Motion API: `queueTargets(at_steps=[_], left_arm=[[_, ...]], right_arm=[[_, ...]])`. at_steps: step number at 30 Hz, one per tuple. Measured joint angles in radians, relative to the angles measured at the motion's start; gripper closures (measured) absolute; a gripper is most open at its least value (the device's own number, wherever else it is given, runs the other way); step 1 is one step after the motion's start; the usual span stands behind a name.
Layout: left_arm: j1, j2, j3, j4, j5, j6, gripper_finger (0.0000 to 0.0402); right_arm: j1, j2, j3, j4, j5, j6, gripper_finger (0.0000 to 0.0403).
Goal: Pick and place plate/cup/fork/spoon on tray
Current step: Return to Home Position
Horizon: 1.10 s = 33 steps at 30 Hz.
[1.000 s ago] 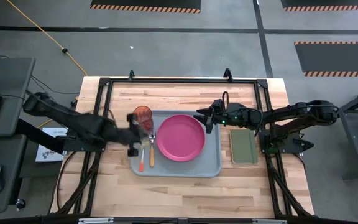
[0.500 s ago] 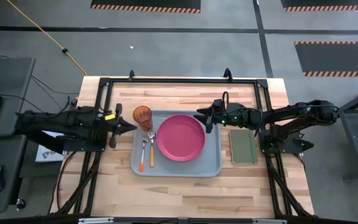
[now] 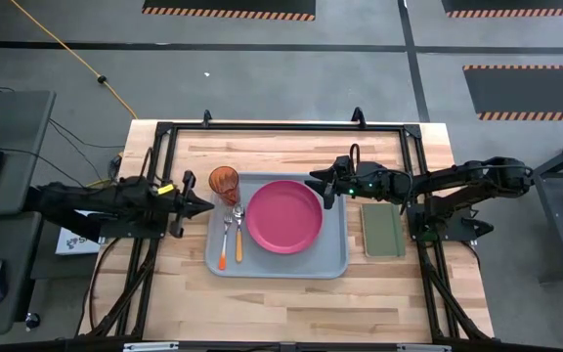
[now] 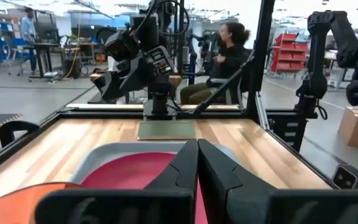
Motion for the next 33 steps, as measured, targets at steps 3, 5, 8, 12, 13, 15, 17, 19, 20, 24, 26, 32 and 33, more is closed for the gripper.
queueTargets(at_steps=[3,5,8,12,13,15,17,19,20,24,26,32,33], left_arm=[[0.000,0.001,-0.055,0.072,-0.001,0.000,0.0401],[0.000,0.000,-0.090,0.146,0.000,0.001,0.0401],[0.000,0.002,-0.104,0.154,0.000,0.006,0.0401],[0.000,0.002,-0.103,0.159,0.002,0.002,0.0401],[0.000,0.002,-0.103,0.158,0.003,0.004,0.0401],[0.000,0.002,-0.103,0.158,0.003,0.011,0.0401],[0.000,0.002,-0.103,0.158,-0.002,0.017,0.0401],[0.000,0.002,-0.103,0.158,-0.005,0.018,0.0401],[0.000,0.002,-0.103,0.156,-0.006,0.018,0.0401],[0.000,0.002,-0.103,0.151,-0.014,0.018,0.0401],[0.000,0.002,-0.103,0.149,-0.023,0.025,0.0401],[0.000,0.002,-0.103,0.148,-0.030,0.028,0.0401],[0.000,0.002,-0.103,0.148,-0.031,0.028,0.0401]], right_arm=[[0.000,0.000,0.000,0.000,0.000,-0.001,0.0208],[0.000,0.000,0.000,0.000,-0.001,-0.002,0.0208],[0.000,0.000,0.000,0.000,-0.003,-0.003,0.0208],[0.000,-0.001,0.000,0.000,-0.019,-0.003,0.0208],[0.000,-0.002,0.000,0.000,-0.023,-0.005,0.0208],[0.000,-0.012,0.000,-0.004,-0.037,-0.023,0.0208],[0.000,-0.031,0.000,-0.012,-0.050,-0.043,0.0208],[0.000,-0.064,0.000,-0.052,-0.051,-0.065,0.0208],[0.000,-0.083,0.000,-0.071,-0.051,-0.082,0.0208],[0.000,-0.168,0.000,-0.202,-0.024,-0.133,0.0220],[-0.002,-0.215,-0.010,-0.255,0.001,-0.136,0.0243],[-0.076,-0.395,-0.063,-0.413,0.005,-0.116,0.0379],[-0.092,-0.432,-0.082,-0.420,-0.009,-0.107,0.0391]])
